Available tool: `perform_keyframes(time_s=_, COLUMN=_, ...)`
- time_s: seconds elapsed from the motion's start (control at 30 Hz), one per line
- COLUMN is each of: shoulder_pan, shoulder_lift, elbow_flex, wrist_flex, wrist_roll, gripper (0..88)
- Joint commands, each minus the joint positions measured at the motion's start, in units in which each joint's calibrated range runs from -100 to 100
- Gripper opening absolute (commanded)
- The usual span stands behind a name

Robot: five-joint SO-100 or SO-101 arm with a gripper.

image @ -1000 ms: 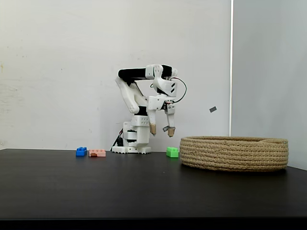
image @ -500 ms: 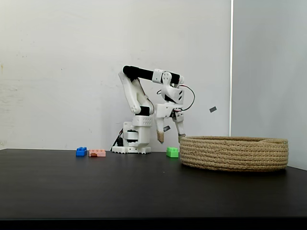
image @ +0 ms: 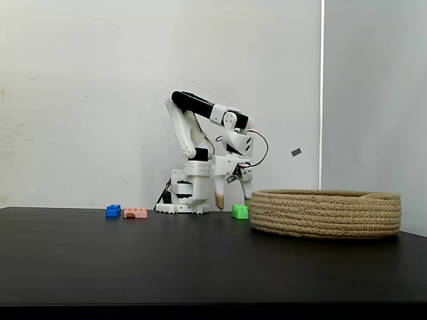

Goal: Place the lego blocks in the tray

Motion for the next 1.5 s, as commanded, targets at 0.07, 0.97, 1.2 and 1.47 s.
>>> perform_keyframes(time_s=0.07, shoulder_pan=-1.3, shoulder_lift=-0.5, elbow_flex=1.6, wrist_flex=-3.0, wrist_roll=-0.6, gripper=24.7)
perform_keyframes(time_s=0.97, shoulder_pan=6.7, shoulder_lift=-3.8, elbow_flex=-31.1, wrist_flex=11.8, wrist_roll=2.5, gripper=0.0)
perform_keyframes(time_s=1.2, shoulder_pan=9.0, shoulder_lift=8.3, elbow_flex=-50.3, wrist_flex=9.8, wrist_roll=3.4, gripper=0.0)
perform_keyframes(time_s=1.47, shoulder_pan=11.4, shoulder_lift=25.9, elbow_flex=-62.9, wrist_flex=2.0, wrist_roll=4.3, gripper=0.0)
